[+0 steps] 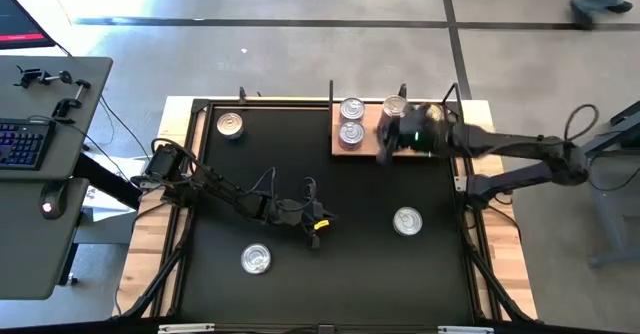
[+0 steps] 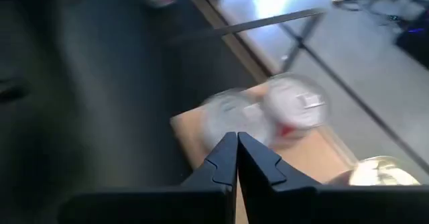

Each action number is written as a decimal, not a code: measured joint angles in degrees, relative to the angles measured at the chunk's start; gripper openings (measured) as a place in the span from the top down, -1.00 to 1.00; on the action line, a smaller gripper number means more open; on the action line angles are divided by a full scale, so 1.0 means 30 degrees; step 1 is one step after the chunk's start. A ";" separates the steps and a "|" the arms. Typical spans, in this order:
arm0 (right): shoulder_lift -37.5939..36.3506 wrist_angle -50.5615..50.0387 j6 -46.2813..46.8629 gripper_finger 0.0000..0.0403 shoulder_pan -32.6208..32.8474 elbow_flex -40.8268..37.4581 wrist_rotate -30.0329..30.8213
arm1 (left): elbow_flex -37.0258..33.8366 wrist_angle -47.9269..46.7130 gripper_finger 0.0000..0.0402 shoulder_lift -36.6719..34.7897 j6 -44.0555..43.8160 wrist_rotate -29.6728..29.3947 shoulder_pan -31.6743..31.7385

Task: Stack canned seafood by type on shelf
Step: Stack the green tuna can on top of the other green tuna can on the shelf

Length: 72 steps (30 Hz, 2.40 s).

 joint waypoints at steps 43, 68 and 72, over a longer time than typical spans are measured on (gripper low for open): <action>1.0208 -0.4706 1.8373 0.99 1.3995 0.0029 0.2269 | -0.0051 -0.0433 1.00 -0.0514 0.1744 -0.0021 -0.0052; 1.0273 -0.7740 2.3821 0.33 1.8827 -0.0007 1.0371 | 0.0370 0.1167 0.81 0.0524 0.2659 0.3469 0.0117; 1.0265 -0.7069 2.1745 0.15 1.9720 -0.0007 0.8698 | 0.1194 0.1154 0.71 0.1236 0.3021 0.5124 0.0570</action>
